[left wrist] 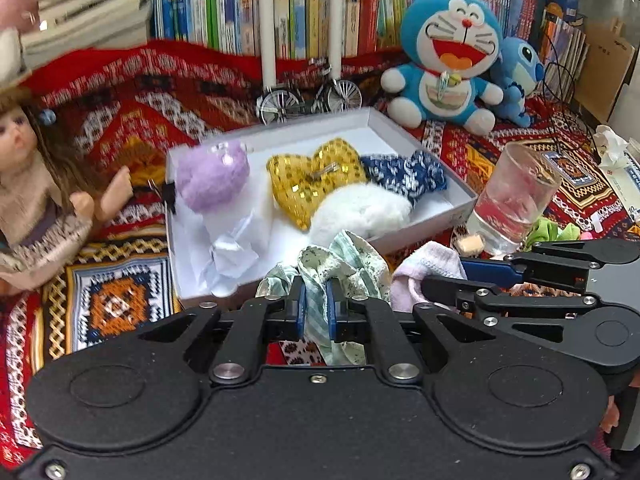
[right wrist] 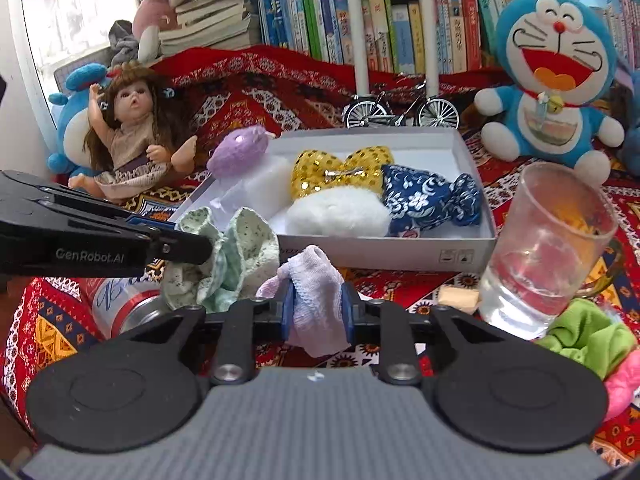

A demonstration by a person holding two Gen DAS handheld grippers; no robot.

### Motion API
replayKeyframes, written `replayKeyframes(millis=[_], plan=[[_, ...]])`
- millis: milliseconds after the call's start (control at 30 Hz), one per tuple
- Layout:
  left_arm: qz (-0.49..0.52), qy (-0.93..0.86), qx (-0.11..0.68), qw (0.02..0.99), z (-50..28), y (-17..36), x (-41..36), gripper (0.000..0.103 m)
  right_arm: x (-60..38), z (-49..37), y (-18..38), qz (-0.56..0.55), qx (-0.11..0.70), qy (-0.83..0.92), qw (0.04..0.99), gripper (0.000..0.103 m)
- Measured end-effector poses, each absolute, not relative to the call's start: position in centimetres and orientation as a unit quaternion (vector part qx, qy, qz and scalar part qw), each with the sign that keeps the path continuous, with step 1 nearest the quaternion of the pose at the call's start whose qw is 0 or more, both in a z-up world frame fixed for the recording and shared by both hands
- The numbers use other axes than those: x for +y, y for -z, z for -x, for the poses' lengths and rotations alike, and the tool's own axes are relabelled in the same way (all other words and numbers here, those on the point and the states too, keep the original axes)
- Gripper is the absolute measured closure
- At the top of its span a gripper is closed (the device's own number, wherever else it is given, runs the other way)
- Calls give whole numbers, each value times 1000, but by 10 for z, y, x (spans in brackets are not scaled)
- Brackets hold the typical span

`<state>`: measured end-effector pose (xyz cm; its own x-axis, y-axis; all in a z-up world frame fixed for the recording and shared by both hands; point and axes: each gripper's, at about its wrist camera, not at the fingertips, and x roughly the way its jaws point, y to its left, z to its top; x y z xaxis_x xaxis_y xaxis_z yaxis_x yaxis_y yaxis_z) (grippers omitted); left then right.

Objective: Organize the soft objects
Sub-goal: 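Grasp the green checkered cloth with the left gripper while the right gripper grasps the lavender sock, then carry the checkered cloth with the left gripper while the right carries the sock into the box, releasing both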

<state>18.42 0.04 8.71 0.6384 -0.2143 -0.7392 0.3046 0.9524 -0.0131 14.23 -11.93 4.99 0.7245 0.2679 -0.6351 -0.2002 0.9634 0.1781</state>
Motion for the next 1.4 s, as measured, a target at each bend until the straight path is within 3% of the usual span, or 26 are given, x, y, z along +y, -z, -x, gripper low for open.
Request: replayKeyframes(millis=[867, 1400], plan=[[10, 74, 339, 938, -194, -114, 30, 93, -139, -169, -93, -95, 299, -86, 946, 74], [13, 46, 385, 922, -237, -80, 26, 93, -131, -200, -70, -121, 318, -65, 938, 74]])
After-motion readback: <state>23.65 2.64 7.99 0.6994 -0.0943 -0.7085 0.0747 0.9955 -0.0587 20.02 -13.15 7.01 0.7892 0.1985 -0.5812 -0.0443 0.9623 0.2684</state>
